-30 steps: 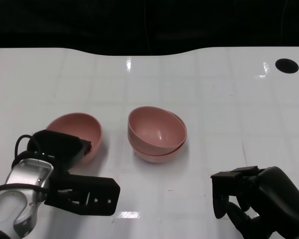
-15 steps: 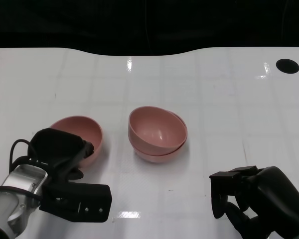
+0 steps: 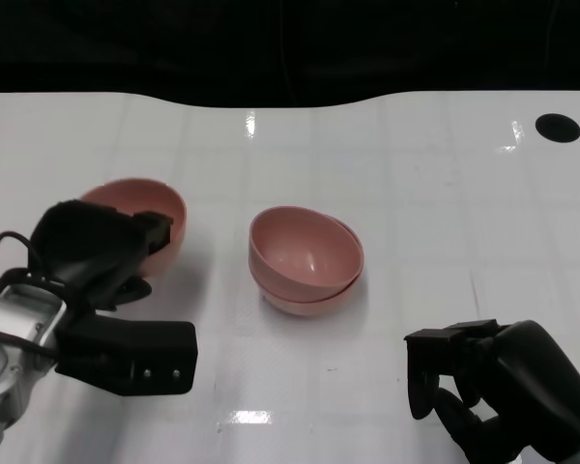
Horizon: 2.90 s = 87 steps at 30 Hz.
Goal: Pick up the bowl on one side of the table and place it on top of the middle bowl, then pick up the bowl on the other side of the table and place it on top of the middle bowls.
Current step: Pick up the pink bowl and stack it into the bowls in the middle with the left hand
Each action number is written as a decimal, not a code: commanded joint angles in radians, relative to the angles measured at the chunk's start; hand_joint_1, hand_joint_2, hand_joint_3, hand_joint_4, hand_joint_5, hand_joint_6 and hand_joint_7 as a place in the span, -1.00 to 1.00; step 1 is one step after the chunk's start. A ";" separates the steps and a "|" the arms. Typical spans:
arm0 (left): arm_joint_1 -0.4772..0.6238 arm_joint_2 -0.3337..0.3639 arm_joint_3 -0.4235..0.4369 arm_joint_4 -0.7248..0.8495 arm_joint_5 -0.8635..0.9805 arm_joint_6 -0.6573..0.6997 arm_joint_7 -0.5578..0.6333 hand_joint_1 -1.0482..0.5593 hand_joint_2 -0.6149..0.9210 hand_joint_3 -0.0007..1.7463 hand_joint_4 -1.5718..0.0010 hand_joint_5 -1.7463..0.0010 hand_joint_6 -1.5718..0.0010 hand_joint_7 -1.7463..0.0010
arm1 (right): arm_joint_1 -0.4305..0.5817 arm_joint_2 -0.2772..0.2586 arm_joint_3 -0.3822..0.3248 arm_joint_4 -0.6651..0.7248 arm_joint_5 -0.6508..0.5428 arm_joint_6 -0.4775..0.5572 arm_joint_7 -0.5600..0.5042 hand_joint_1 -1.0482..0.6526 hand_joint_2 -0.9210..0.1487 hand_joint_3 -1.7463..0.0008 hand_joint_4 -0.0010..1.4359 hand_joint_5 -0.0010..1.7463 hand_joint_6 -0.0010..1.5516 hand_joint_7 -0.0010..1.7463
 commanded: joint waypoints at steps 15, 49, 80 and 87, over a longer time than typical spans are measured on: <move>-0.074 0.004 0.069 -0.237 -0.064 0.025 -0.187 0.02 0.98 -0.78 -0.11 -1.00 0.19 -0.94 | 0.010 -0.010 -0.005 -0.026 0.010 0.014 0.020 0.17 0.48 -0.84 0.36 1.00 0.08 0.79; -0.201 -0.143 -0.007 -0.199 -0.166 -0.182 -0.373 -0.02 0.65 -0.26 -0.09 -1.00 0.03 -0.63 | 0.006 -0.007 0.010 0.004 -0.010 0.007 0.014 0.14 0.47 -0.86 0.37 1.00 0.09 0.81; -0.312 -0.195 -0.112 0.003 -0.120 -0.223 -0.461 -0.04 0.97 -0.79 -0.03 -0.98 -0.10 -0.06 | -0.006 0.011 0.021 0.002 -0.029 0.022 0.009 0.13 0.46 -0.85 0.37 1.00 0.07 0.86; -0.309 -0.201 -0.132 0.033 -0.086 -0.208 -0.444 -0.10 1.00 -0.94 -0.02 -0.40 -0.26 0.55 | 0.000 0.008 0.019 -0.004 -0.018 0.013 0.010 0.13 0.46 -0.86 0.37 1.00 0.07 0.85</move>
